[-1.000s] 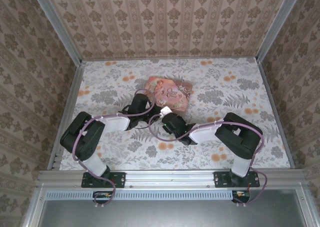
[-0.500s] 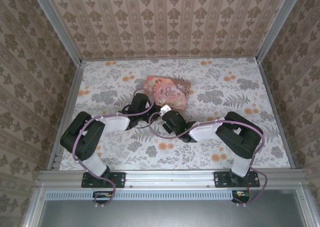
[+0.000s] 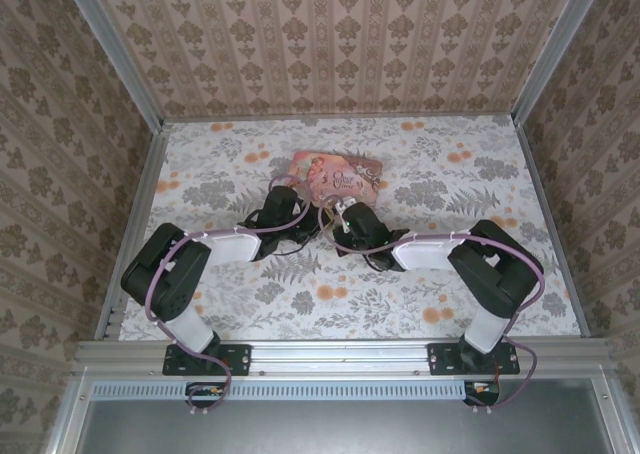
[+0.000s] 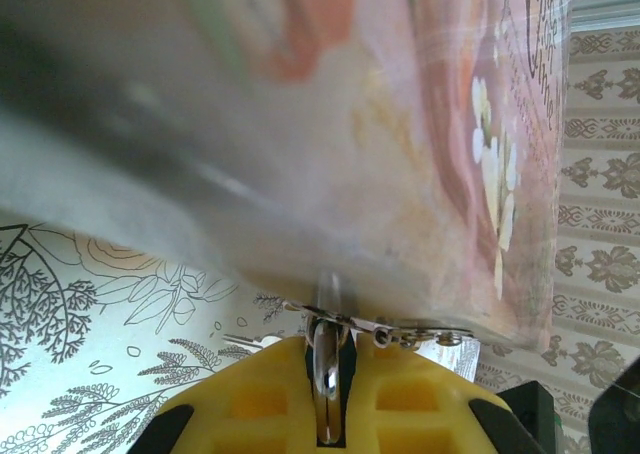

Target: Unlock a padlock with a key

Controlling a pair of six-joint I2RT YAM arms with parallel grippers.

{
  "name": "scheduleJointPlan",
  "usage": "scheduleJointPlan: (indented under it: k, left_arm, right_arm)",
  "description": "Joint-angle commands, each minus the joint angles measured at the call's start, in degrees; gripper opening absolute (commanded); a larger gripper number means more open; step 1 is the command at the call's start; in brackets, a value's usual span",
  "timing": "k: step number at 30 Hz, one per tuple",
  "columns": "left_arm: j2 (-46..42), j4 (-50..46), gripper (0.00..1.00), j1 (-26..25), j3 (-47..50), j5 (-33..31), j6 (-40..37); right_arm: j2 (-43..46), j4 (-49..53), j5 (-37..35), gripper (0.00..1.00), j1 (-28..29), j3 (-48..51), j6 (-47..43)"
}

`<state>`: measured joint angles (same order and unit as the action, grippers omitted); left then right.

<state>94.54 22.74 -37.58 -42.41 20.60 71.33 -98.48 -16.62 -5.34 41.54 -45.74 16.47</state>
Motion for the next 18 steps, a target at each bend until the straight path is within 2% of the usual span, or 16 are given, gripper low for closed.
scheduleJointPlan:
  k: [1,4,5,7,9,18]
  left_arm:
    - [0.66,-0.49,0.00,-1.57,-0.38,4.26,0.39]
    - [0.64,-0.50,0.00,-1.56,-0.27,4.13,0.48]
    - [0.64,-0.54,0.00,-1.49,-0.29,4.11,0.48]
    - [0.64,-0.59,0.00,-1.45,-0.26,4.09,0.56]
    - [0.69,-0.62,0.00,-1.27,-0.36,4.05,0.59]
    - [0.75,-0.94,0.00,-0.65,-0.54,4.27,0.52]
  right_arm:
    - [2.41,-5.96,5.84,0.00,-1.76,0.72,4.70]
    - [2.15,-7.57,9.44,0.00,-3.27,1.85,6.66]
    - [2.15,-7.80,10.09,0.05,-3.52,2.19,6.85]
    - [2.40,-7.61,10.61,0.23,-3.83,2.67,6.87]
    - [2.96,-7.06,10.77,0.31,-3.99,3.27,6.70]
    - [9.15,-4.62,9.26,0.43,-5.15,8.18,5.86]
